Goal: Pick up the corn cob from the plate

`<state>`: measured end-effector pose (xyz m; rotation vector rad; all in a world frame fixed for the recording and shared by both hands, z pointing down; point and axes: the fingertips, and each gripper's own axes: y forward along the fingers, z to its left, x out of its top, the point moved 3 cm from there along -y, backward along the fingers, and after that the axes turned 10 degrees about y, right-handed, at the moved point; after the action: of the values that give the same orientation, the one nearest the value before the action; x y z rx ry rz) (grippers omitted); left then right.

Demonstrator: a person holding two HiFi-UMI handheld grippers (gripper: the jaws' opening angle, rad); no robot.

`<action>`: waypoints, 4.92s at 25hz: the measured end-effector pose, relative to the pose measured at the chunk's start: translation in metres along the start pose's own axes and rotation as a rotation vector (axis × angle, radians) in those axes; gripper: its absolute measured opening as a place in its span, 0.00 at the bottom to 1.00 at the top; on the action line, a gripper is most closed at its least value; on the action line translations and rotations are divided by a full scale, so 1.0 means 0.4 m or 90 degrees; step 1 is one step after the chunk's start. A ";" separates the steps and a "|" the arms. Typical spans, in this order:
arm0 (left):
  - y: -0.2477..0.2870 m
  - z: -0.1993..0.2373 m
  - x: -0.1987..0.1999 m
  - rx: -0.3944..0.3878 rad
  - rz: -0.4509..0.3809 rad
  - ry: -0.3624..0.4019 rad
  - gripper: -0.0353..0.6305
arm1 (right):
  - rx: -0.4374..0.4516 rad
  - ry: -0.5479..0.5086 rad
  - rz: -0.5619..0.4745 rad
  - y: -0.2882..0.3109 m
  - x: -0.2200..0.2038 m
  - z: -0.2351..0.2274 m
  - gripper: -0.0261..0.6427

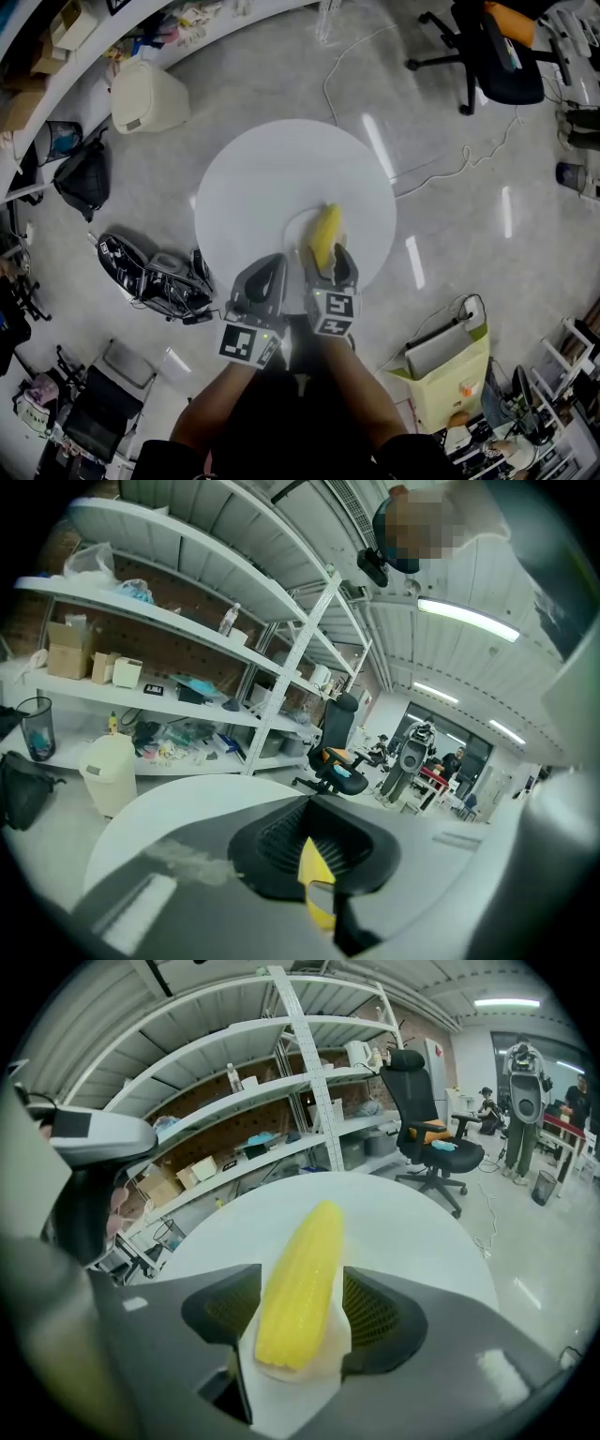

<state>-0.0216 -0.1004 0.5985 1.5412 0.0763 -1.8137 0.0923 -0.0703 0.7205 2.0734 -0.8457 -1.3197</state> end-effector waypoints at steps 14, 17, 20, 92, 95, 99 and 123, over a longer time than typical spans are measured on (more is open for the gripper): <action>0.003 0.001 -0.018 0.003 0.008 -0.009 0.06 | -0.003 -0.020 0.035 0.043 -0.011 0.002 0.50; 0.008 0.000 -0.018 0.002 0.005 -0.009 0.06 | -0.004 -0.020 0.045 0.052 -0.010 0.004 0.50; 0.008 0.003 -0.016 0.002 0.002 -0.008 0.06 | -0.010 -0.021 0.052 0.060 -0.008 0.005 0.50; -0.122 0.028 0.027 0.029 -0.046 -0.010 0.06 | 0.021 -0.035 0.043 -0.022 0.019 0.050 0.42; -0.135 0.021 0.043 0.029 -0.054 -0.006 0.06 | 0.027 -0.040 0.028 -0.045 0.036 0.062 0.42; -0.155 0.011 0.070 0.030 -0.068 -0.001 0.06 | 0.032 -0.039 0.021 -0.074 0.053 0.076 0.42; -0.316 -0.093 0.181 0.012 -0.143 0.050 0.06 | 0.081 -0.048 -0.097 -0.316 0.166 0.179 0.42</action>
<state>-0.0620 -0.0261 0.4742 1.6732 0.2807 -1.9301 0.0759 -0.0437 0.5638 2.2368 -0.8369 -1.4679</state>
